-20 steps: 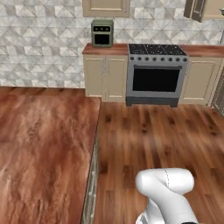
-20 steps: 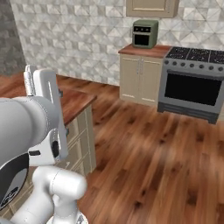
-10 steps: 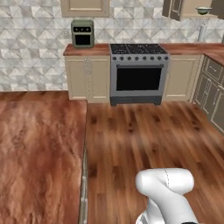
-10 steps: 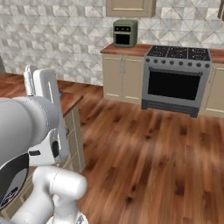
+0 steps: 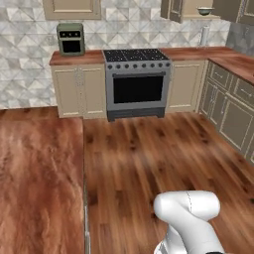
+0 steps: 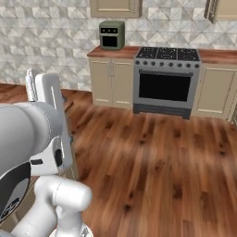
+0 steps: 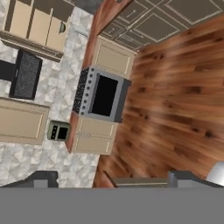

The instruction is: Move the bowls from the cabinet to the plates on the dining table.

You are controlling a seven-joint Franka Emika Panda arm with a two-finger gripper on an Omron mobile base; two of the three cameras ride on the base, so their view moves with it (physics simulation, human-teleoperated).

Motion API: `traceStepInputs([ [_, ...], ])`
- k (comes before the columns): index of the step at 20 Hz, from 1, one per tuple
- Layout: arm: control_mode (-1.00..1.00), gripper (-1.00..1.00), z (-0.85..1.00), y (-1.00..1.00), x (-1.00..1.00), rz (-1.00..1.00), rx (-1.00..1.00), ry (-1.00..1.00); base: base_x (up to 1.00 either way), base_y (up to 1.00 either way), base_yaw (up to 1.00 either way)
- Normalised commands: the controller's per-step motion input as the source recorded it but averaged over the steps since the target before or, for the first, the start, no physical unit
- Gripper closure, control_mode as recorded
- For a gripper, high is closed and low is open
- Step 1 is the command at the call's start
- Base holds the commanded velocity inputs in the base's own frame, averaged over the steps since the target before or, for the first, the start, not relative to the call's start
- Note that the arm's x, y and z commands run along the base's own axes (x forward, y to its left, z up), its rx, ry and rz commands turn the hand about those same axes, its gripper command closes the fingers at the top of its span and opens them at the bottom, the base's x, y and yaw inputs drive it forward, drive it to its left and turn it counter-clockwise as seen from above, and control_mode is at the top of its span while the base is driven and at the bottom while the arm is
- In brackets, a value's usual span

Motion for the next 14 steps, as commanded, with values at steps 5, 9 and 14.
traceStepInputs([
  [5, 1.0, -1.0, 0.0, 0.0, 0.0, 0.0, 0.0, 0.0, 0.0, 0.01, -0.25],
  [9, 1.0, -1.0, 0.0, 0.0, 0.0, 0.0, 0.0, 0.0, 0.0, 0.0, -0.25],
  [14, 1.0, -1.0, 0.0, 0.0, 0.0, 0.0, 0.0, 0.0, 0.01, 0.0, -0.24],
])
